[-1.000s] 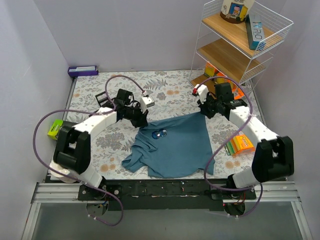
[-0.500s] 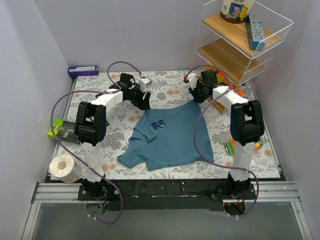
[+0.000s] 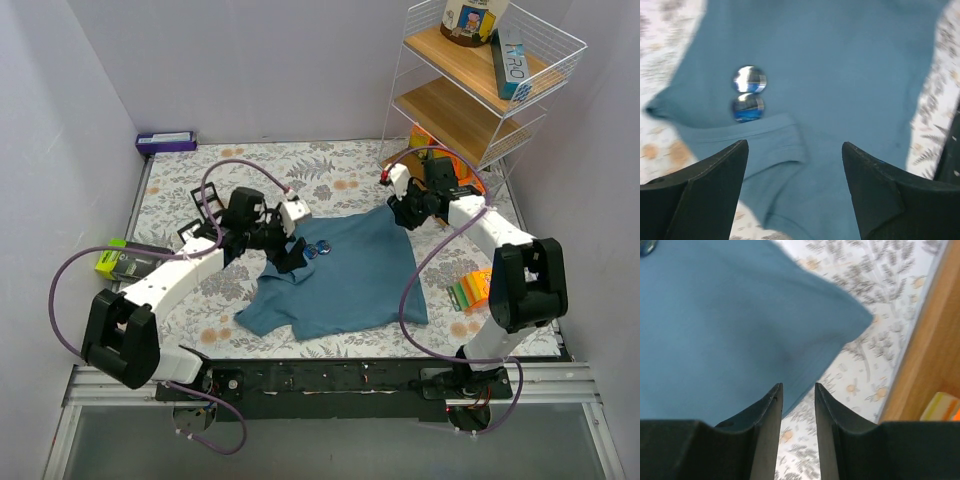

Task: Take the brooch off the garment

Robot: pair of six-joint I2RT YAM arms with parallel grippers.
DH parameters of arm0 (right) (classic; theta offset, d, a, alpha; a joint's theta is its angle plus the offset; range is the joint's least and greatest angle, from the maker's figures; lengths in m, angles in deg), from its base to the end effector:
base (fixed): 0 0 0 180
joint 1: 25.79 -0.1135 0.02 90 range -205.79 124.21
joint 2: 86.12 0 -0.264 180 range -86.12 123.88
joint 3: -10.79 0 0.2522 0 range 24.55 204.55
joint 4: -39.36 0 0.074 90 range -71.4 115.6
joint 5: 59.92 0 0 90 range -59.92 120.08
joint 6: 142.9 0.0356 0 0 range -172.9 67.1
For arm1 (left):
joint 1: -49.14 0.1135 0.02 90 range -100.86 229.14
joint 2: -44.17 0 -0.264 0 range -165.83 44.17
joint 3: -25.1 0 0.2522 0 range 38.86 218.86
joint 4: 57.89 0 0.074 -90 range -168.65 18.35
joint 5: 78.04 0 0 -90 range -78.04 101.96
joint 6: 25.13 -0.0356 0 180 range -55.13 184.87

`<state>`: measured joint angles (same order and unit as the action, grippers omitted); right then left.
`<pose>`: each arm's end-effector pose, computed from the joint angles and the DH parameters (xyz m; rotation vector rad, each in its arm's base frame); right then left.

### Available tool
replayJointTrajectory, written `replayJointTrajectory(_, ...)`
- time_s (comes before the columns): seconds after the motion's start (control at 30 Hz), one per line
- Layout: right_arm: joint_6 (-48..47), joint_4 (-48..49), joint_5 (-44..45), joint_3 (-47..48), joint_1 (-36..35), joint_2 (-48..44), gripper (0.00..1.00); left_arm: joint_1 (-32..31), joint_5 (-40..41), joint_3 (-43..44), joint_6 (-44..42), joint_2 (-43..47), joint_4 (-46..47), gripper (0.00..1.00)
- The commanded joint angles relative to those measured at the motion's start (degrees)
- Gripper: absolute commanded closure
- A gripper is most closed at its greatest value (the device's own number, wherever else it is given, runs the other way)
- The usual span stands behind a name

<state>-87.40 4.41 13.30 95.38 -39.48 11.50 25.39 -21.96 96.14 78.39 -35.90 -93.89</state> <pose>0.3600 0.0983 0.2380 -1.0881 2.1048 0.1791 0.2636 -0.1377 0.2607 0.5143 2.3569 -1.0082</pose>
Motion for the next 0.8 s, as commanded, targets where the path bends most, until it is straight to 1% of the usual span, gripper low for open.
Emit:
replayJointTrajectory(0.0,-6.35,-3.32,-4.14,-7.53,-1.33,-5.24,0.62,-4.02,0.07,-5.86,-1.39,0.54,1.23,0.26)
replayJointTrajectory(0.07,-7.24,-4.73,-4.05,-10.95,-1.60,-6.56,0.64,-5.51,0.42,-6.12,-0.87,-0.87,1.58,0.28)
replayJointTrajectory(0.13,-7.60,-4.56,-3.97,-13.16,-1.60,-8.76,0.64,-7.09,1.30,-7.17,-0.07,-2.89,4.12,0.28)
replayJointTrajectory(0.23,-6.73,-3.77,-4.05,-16.24,-1.77,-10.79,0.64,-9.03,4.98,-9.20,0.63,-4.47,7.29,0.31)
replayJointTrajectory(0.37,-4.61,-3.51,-4.67,-16.69,-1.95,-10.70,0.65,-10.70,7.37,-9.38,0.37,-5.79,9.49,0.36)
replayJointTrajectory(0.5,-4.08,-3.24,-5.20,-16.16,-2.04,-9.12,0.66,-12.11,12.71,-9.90,-0.07,-7.02,11.60,0.46)
replayJointTrajectory(0.6,-4.61,-3.59,-5.37,-16.25,-2.04,-8.68,0.67,-12.55,14.39,-9.64,-0.07,-7.47,12.13,0.51)
replayJointTrajectory(0.77,-5.93,-4.21,-5.20,-16.95,-2.21,-8.86,0.68,-12.55,16.77,-10.43,-1.91,-7.82,12.48,0.54)
